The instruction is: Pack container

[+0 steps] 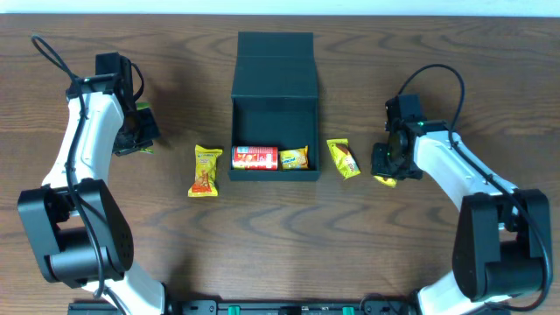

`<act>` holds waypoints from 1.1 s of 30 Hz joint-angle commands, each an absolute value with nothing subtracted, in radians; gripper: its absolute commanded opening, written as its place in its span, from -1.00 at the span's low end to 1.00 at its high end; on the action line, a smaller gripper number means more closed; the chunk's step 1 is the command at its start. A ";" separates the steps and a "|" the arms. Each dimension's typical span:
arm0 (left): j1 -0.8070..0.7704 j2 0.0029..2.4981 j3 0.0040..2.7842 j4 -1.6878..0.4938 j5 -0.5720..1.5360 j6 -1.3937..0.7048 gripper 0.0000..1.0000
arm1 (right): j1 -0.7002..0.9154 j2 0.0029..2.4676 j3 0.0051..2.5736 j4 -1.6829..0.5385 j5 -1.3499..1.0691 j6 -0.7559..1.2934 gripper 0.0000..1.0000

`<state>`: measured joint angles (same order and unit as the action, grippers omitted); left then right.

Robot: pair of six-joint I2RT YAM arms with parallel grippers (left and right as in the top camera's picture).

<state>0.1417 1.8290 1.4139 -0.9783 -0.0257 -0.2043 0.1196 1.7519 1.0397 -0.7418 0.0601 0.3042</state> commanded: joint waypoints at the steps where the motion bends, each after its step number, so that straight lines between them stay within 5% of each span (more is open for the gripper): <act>1: 0.128 1.831 1.438 -0.983 -0.019 -0.186 -0.78 | 0.125 1.752 1.109 -0.770 0.072 0.318 -0.97; 9: -0.039 1.831 1.504 -0.955 -0.014 -0.186 -0.82 | 0.168 1.752 1.403 -0.901 0.053 0.308 -0.97; 19: -0.268 1.831 1.547 -0.806 0.038 -0.234 -0.77 | 0.405 1.753 1.509 -0.838 -0.031 0.291 -0.97; 33: -0.281 1.831 1.547 -0.767 0.080 -0.262 -0.76 | 0.549 1.882 1.507 -0.766 -0.025 0.350 -0.97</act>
<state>-0.2852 1.8290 1.5276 -0.7650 0.0753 -0.2550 0.5312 1.8603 1.4933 -0.7712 -0.0311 0.3153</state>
